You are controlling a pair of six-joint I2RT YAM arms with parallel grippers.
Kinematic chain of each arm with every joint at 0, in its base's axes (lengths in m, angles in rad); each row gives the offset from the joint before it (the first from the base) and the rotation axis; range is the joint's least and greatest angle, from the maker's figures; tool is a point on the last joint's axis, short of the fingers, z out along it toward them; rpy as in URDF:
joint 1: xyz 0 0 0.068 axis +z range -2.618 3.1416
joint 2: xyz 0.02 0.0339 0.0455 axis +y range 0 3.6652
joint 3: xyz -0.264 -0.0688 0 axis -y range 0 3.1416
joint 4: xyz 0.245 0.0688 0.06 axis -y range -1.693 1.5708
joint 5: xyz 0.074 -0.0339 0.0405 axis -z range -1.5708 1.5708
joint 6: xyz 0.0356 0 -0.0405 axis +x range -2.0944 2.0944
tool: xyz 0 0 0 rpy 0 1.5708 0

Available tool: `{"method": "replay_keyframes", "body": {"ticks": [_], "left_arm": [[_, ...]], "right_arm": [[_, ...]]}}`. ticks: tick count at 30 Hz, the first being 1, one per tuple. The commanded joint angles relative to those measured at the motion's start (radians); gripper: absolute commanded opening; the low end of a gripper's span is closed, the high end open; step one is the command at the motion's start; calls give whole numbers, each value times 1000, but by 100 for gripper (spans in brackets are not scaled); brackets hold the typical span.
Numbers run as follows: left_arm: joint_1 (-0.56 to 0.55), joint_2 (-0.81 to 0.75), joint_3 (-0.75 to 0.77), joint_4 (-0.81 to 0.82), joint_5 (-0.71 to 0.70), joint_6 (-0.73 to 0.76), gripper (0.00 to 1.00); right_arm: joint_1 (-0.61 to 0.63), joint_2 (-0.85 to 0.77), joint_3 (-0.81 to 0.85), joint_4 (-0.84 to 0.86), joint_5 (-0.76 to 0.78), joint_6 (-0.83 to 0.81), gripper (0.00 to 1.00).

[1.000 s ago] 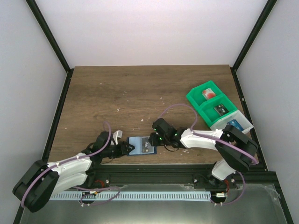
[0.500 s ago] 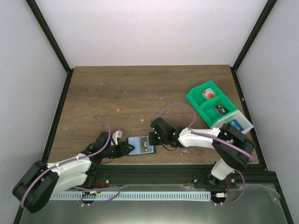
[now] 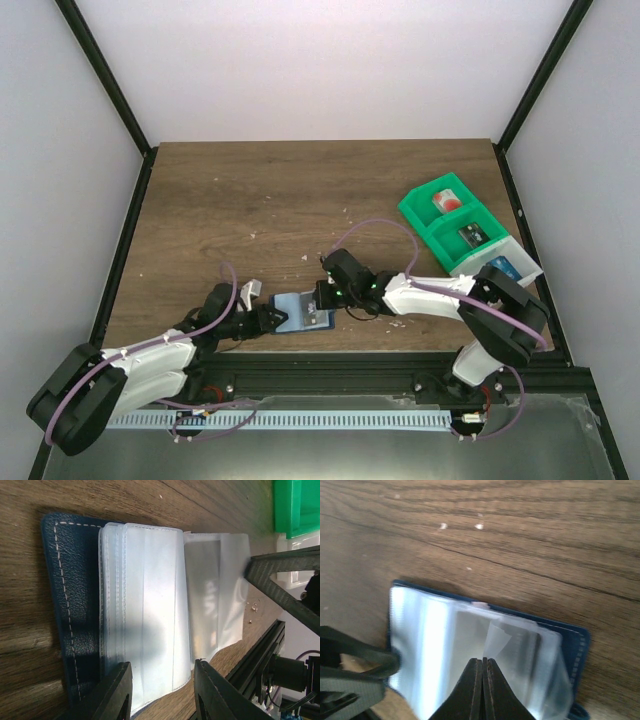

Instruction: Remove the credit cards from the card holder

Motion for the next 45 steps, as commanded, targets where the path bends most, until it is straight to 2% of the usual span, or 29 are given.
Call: {"method": "replay_keyframes", "body": {"ticks": [1,24,29,36,38,42,45], "left_arm": [[6,3,-12,17,5,-3,37],[6,-1,-26,24,4,-9,37],[6,-11,-33,25,2,-14,37],[6,-42,-44,6,-11,-17,37],[7,-50,-43,0,-12,-16,37],[6,-60,-38,-13,-17,-13,37],[6,-75,-6,-61,-14,2,37]], "right_arm": [[8,-31,13,82,-80,2,0],[8,37,48,208,-231,77,1],[8,60,38,277,-272,103,10],[8,119,20,415,-350,157,9],[9,124,29,403,-351,149,8],[7,45,56,219,-200,71,10],[5,-33,46,90,-90,25,15]]}}
